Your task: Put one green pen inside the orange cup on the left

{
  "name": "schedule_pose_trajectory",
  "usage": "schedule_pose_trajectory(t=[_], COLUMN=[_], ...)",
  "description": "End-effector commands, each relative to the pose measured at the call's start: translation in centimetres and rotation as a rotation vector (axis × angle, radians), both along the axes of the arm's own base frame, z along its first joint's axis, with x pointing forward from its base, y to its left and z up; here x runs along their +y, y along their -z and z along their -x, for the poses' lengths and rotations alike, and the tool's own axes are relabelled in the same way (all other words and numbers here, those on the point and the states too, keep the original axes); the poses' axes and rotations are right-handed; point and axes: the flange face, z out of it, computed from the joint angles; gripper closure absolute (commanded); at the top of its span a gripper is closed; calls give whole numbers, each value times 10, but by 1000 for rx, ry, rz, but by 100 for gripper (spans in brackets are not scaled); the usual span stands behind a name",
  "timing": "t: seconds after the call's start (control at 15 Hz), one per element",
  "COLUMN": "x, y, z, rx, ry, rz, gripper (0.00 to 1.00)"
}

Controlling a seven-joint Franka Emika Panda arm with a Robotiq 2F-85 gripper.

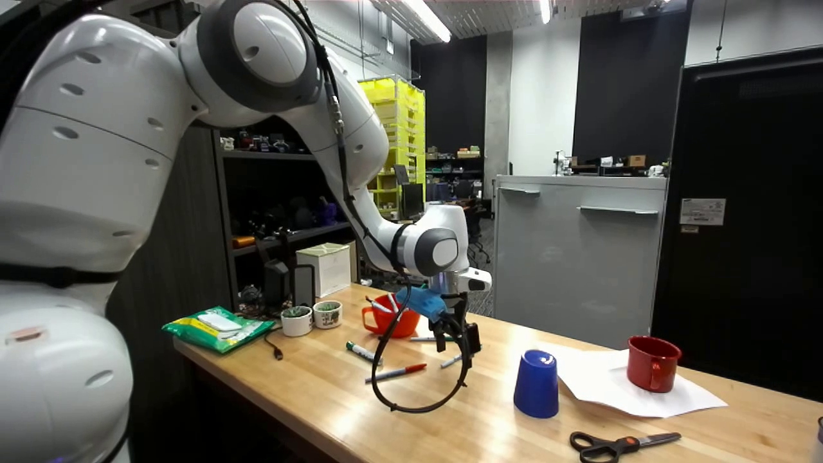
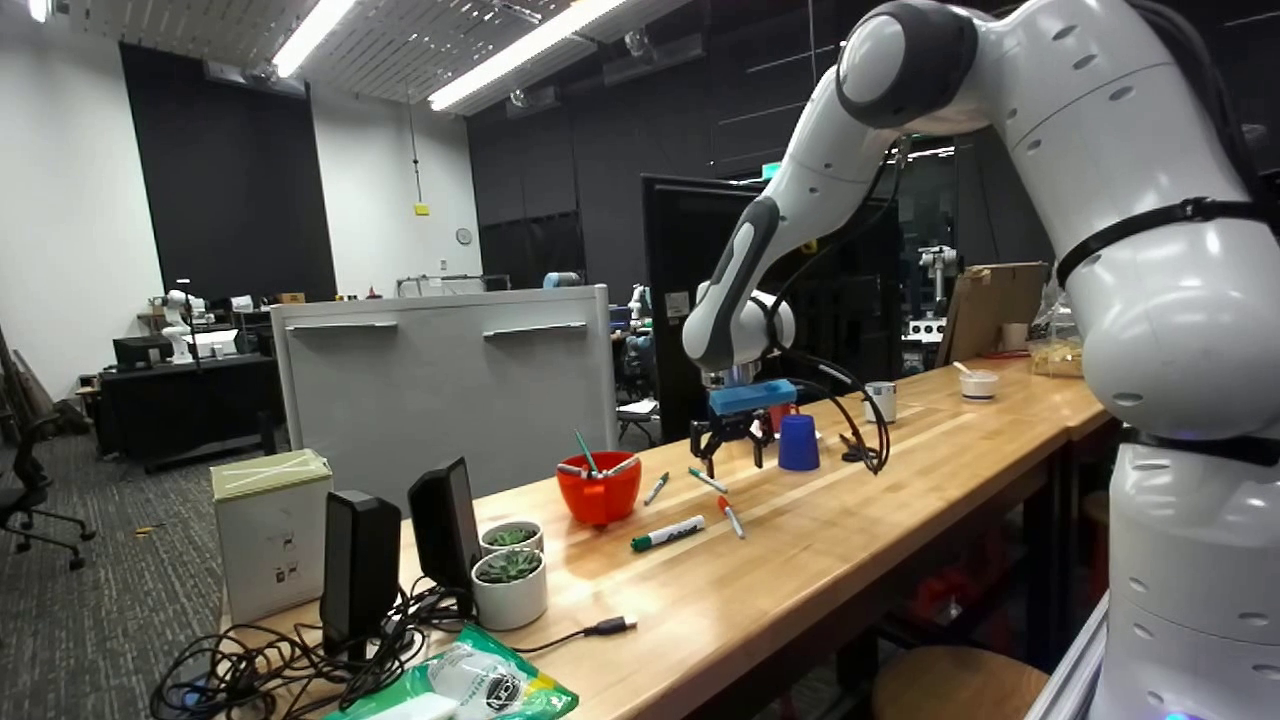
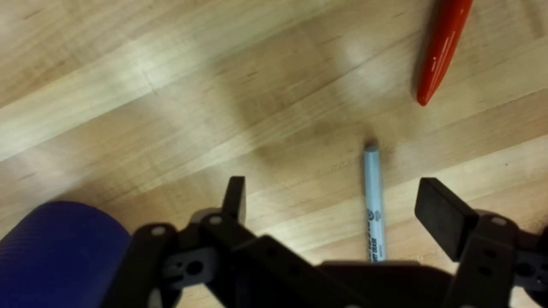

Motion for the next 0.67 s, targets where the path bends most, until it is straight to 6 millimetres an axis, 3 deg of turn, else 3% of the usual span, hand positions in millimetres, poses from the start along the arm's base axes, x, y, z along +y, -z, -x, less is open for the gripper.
schedule_pose_trajectory(t=[0.0,0.53,0.6], x=[3,-1,-2], y=[7,25,26], z=[-13,-27,-27], rx=[26,68,74], ry=[8,9,9], rz=[11,14,16], gripper=[0,0,21])
